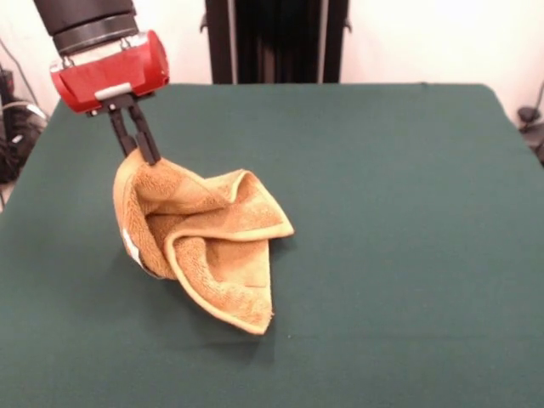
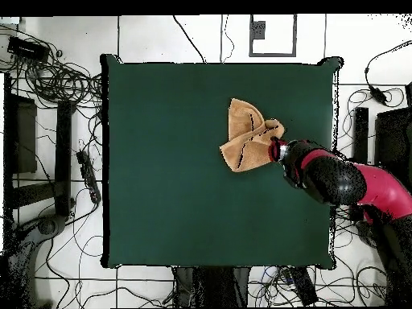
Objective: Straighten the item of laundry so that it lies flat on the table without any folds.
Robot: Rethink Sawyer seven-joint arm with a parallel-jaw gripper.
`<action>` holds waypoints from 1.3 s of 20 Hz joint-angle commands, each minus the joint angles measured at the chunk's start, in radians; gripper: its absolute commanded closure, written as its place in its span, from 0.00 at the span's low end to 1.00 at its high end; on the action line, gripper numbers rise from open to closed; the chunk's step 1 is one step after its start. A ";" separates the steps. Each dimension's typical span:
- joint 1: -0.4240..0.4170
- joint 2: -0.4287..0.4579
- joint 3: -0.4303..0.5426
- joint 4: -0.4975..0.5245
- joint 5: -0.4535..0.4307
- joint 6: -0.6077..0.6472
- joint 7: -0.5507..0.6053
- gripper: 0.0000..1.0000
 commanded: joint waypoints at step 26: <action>-0.247 -0.063 0.098 0.269 -0.268 0.267 -0.543 1.00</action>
